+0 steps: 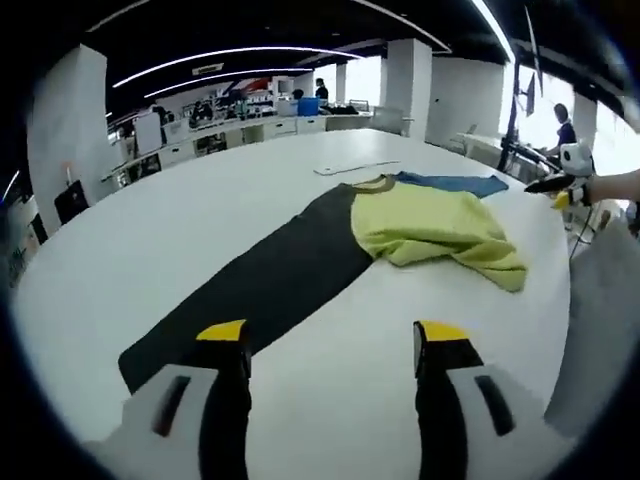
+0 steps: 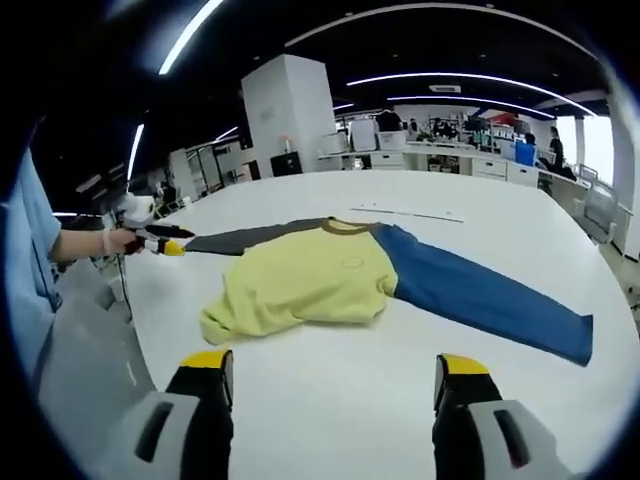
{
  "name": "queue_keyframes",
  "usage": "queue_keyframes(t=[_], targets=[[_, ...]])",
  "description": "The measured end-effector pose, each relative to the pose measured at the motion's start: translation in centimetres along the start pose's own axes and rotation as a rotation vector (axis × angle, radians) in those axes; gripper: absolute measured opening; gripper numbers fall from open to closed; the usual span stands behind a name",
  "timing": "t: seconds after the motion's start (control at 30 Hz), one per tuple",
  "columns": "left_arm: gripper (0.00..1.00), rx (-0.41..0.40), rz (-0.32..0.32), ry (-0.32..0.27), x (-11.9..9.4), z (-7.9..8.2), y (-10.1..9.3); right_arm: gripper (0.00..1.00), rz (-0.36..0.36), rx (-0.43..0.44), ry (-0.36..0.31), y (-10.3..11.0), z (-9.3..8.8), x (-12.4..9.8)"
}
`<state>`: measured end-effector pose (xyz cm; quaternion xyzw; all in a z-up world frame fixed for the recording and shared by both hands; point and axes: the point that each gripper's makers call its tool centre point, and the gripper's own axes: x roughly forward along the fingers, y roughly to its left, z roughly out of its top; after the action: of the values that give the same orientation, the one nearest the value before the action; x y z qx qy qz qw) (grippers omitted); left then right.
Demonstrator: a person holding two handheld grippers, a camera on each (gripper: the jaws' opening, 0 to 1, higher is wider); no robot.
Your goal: Fold the garment on the visible template until the final outline fits inside the template.
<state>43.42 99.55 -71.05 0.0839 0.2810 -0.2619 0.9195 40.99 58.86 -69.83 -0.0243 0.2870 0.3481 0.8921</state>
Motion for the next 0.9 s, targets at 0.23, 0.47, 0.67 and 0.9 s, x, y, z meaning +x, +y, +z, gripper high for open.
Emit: queue_keyframes(t=[0.23,0.47,0.67,0.9], targets=[[0.62,0.112,-0.110,0.000,0.8,1.1,-4.7,0.80,0.041,-0.076,0.023,1.9,0.0,0.4],[0.60,0.103,-0.154,0.003,1.3,0.7,-6.5,0.77,0.122,-0.187,0.018,5.4,1.5,1.8],[0.54,0.126,-0.198,-0.022,1.1,1.6,-8.8,0.64,0.218,-0.308,0.028,8.8,2.3,4.0],[0.51,0.147,-0.237,-0.062,0.5,2.1,-11.4,0.52,0.359,-0.429,0.126,13.2,0.0,7.1]])
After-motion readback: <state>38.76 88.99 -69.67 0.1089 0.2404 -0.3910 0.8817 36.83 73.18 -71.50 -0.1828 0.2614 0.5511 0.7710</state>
